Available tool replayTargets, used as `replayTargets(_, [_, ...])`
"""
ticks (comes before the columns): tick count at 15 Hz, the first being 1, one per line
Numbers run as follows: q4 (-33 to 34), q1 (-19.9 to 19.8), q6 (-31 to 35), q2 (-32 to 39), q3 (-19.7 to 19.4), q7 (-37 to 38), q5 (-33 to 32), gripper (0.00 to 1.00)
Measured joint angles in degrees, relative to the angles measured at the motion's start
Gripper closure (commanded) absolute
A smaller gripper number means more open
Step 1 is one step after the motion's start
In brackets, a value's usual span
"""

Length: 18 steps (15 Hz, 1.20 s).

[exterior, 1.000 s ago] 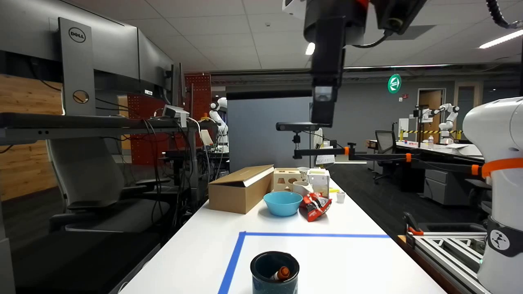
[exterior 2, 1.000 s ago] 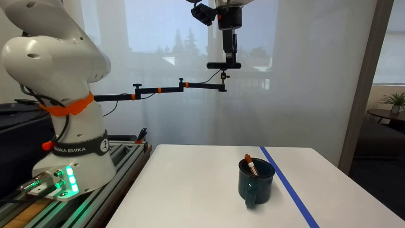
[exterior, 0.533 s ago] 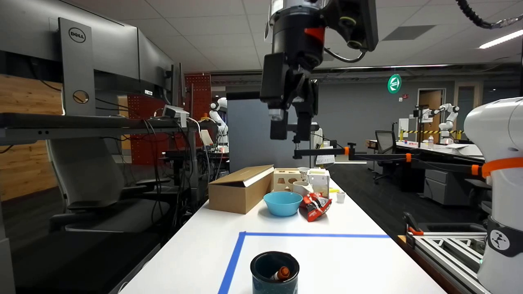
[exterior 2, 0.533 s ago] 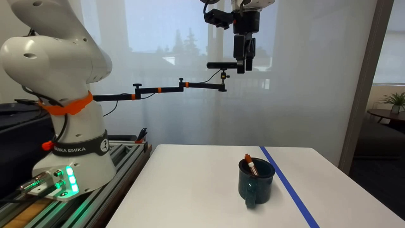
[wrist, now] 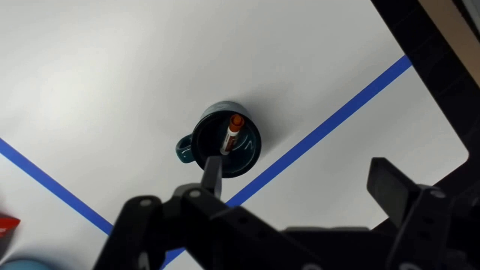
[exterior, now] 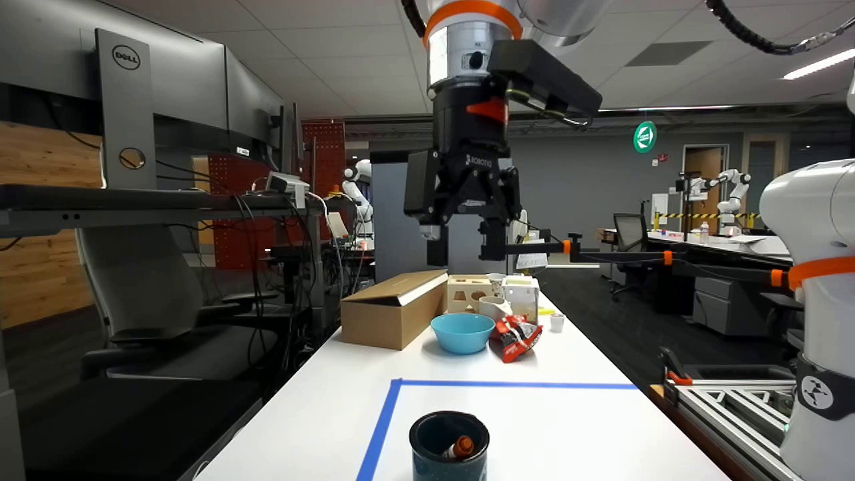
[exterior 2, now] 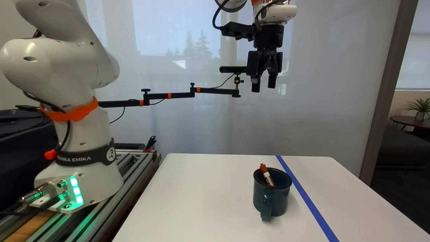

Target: Remove the marker from the cup and put it on the table

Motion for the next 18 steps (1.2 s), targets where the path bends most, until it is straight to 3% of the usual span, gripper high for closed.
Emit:
replayTargets(8, [-4.26,-0.50,2.62,2.49,-4.02,3.91,1.07,0.00])
replayTargets(18, [-7.47,-1.46,12.28,5.35,-8.27,4.26,6.36,0.00])
